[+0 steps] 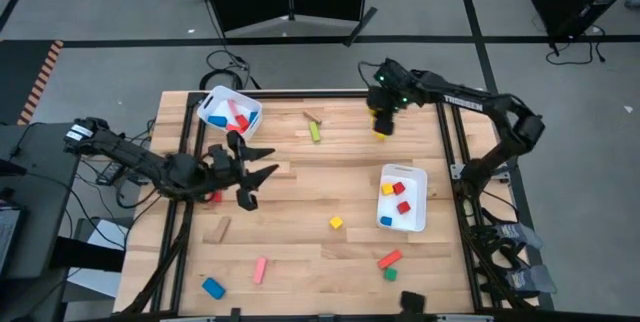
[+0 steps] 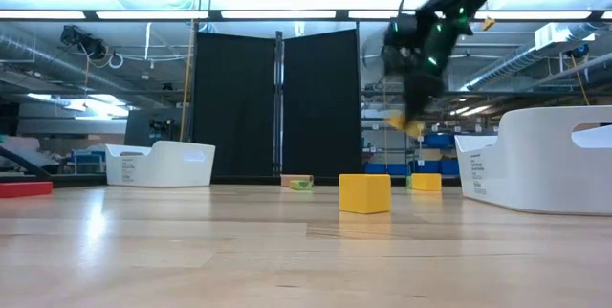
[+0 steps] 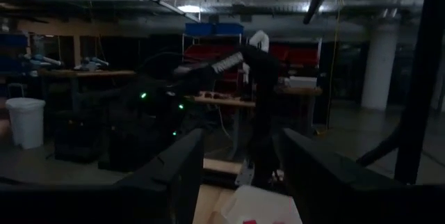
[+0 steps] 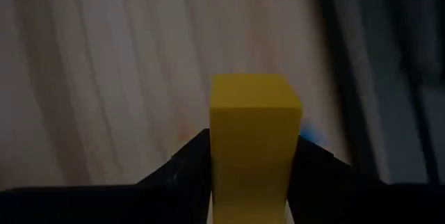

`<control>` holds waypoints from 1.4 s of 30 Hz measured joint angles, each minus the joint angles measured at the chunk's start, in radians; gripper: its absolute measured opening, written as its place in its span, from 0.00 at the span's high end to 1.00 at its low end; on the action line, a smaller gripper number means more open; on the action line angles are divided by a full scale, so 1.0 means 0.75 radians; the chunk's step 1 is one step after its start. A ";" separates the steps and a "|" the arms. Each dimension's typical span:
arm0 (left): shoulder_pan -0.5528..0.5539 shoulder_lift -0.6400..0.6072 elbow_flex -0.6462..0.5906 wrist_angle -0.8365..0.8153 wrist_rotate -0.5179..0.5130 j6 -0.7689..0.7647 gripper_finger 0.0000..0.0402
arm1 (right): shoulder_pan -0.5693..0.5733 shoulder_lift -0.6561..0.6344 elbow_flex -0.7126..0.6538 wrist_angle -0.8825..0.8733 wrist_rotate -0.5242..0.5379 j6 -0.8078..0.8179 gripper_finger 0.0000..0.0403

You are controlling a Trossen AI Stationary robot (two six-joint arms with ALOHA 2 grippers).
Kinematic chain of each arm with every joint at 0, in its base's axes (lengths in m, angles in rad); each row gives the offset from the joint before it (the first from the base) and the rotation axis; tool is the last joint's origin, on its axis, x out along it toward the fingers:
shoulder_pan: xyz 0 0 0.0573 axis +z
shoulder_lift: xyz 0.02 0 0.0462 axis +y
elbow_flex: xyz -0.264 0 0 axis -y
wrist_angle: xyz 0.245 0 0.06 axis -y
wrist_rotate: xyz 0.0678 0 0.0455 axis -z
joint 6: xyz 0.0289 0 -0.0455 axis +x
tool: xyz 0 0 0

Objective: Sort blocks by size
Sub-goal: Put the right yellow rectangular block into the top white bin

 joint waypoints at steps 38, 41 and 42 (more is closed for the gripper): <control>0.000 -0.212 0.001 -0.064 0.091 -0.036 0.51 | 0.418 1.540 1.597 1.237 -0.228 0.872 0.64; 0.000 -0.211 0.001 -0.082 0.091 -0.059 0.51 | 0.414 1.561 1.569 1.342 -0.197 0.921 0.64; 0.000 -0.211 0.001 -0.089 0.091 -0.062 0.51 | 0.413 1.571 1.569 1.357 -0.181 0.933 0.64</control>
